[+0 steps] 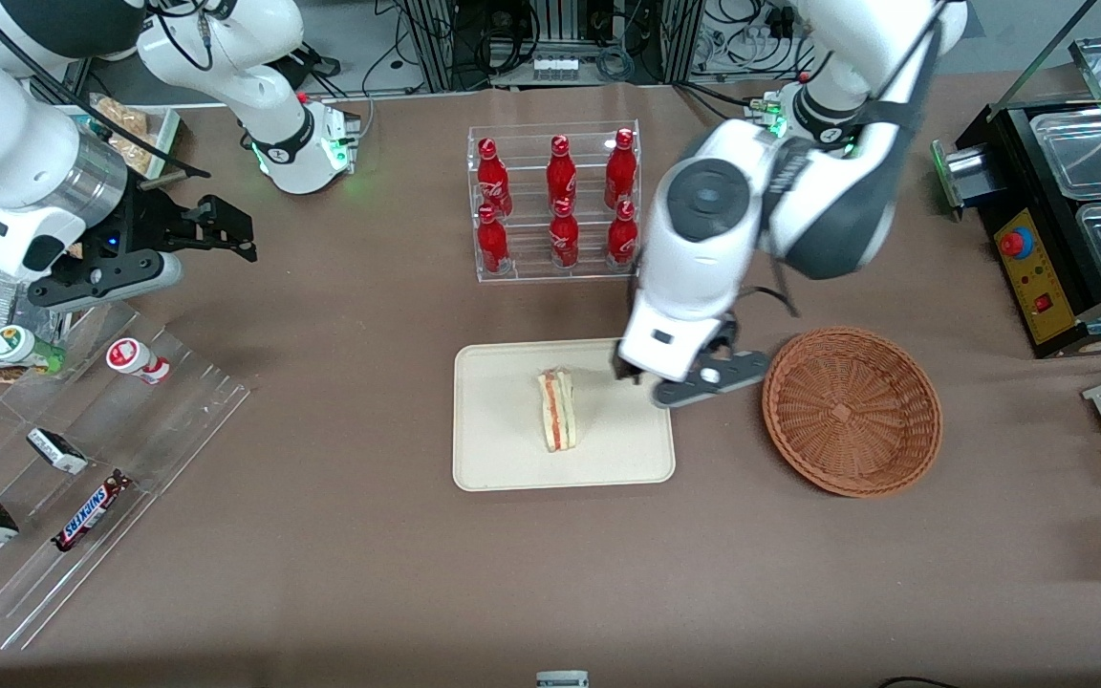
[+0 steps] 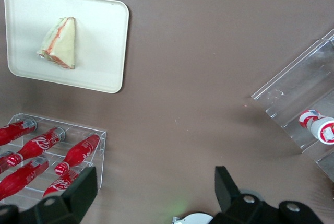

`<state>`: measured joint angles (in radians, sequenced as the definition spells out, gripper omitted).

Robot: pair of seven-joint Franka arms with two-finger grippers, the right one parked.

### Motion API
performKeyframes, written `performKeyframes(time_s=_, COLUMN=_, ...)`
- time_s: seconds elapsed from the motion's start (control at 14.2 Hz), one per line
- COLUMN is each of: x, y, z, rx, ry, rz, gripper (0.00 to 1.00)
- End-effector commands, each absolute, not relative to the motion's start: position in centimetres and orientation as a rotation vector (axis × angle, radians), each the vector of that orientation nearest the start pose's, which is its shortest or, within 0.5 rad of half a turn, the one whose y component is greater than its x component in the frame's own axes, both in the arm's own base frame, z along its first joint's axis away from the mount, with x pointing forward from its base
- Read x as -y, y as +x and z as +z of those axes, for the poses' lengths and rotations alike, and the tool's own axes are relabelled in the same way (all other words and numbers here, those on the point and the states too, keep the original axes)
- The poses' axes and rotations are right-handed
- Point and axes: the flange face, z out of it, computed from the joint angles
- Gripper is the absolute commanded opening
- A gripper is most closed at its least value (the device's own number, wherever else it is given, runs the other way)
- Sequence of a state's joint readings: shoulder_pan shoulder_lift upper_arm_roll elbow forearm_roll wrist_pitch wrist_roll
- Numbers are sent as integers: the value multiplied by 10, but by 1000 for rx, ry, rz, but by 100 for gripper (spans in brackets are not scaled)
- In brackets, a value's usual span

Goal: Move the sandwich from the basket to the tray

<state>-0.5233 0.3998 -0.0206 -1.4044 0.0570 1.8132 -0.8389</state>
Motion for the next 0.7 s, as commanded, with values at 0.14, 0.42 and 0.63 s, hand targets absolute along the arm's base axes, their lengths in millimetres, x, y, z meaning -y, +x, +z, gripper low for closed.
performKeyframes(time_s=0.14, x=243, y=589, z=500, rx=387, ry=-3079, rz=84, gripper=100)
performKeyframes(time_s=0.42, x=156, y=592, z=504, rx=353, ry=-3066, rz=160, gripper=100)
performKeyframes(time_s=0.63, x=80, y=579, z=515, rx=265, ry=-3088, rz=177, gripper=100)
